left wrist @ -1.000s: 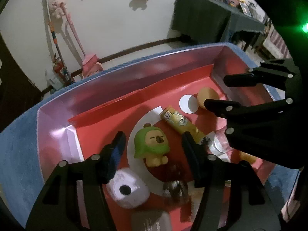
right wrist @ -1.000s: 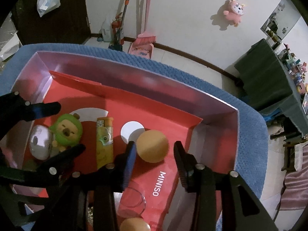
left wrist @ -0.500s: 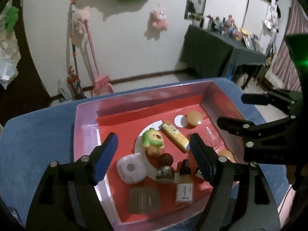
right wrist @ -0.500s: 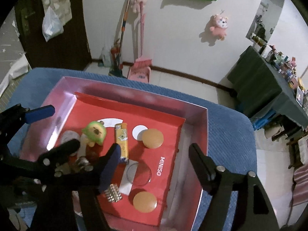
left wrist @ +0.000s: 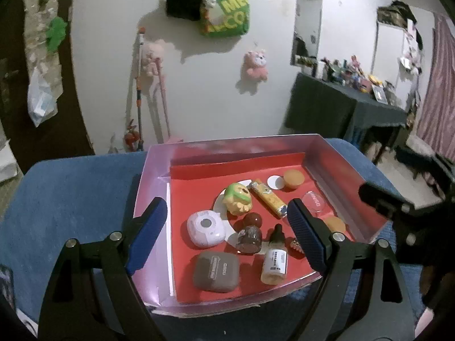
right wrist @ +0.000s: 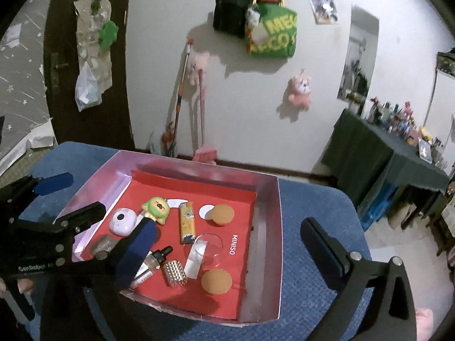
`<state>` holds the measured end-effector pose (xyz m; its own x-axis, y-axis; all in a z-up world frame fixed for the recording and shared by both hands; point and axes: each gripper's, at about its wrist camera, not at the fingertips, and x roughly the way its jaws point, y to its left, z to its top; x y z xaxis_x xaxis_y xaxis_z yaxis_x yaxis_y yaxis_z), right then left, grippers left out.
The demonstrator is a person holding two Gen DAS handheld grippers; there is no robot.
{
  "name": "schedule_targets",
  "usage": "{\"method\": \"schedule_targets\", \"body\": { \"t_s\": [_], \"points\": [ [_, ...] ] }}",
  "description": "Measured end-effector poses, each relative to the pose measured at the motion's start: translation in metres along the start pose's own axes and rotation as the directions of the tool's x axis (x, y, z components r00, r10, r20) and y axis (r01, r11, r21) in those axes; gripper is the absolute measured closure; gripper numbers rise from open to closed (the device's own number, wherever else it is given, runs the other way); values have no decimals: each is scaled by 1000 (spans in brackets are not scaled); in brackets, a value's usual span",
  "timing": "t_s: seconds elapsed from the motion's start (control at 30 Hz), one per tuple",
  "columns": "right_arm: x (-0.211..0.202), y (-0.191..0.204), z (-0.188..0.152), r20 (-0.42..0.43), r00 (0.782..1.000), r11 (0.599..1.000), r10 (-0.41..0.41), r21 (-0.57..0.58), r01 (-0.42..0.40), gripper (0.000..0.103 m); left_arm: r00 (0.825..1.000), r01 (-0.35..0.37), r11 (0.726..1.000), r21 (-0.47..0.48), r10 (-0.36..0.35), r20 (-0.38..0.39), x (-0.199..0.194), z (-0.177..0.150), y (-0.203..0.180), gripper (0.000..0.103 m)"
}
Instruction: Organize rigid objects
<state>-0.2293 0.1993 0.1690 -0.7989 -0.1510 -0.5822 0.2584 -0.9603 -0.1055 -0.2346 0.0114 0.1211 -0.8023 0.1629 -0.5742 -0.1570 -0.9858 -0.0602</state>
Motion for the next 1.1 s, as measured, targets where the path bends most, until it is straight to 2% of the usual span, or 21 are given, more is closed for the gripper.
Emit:
{"method": "schedule_targets", "body": {
  "t_s": [0.17,0.3,0.5,0.67,1.1],
  "points": [
    [3,8,-25,42,998,999,-38,-21,39,0,999,-14,999,-44,16,31,2,-20,3,16],
    [11,3,-43,47,999,999,-24,32,22,0,997,-55,998,-28,57,56,5,-34,2,16],
    [28,0,-59,56,998,997,-22,81,17,0,996,-63,998,-7,64,60,12,-41,-1,16],
    [30,1,-68,99,994,996,-48,76,40,0,995,-68,998,-1,67,67,14,-44,-1,16],
    [40,4,-72,83,995,996,-60,77,54,0,997,-62,998,-1,62,40,20,-46,-1,16]
  ]
}}
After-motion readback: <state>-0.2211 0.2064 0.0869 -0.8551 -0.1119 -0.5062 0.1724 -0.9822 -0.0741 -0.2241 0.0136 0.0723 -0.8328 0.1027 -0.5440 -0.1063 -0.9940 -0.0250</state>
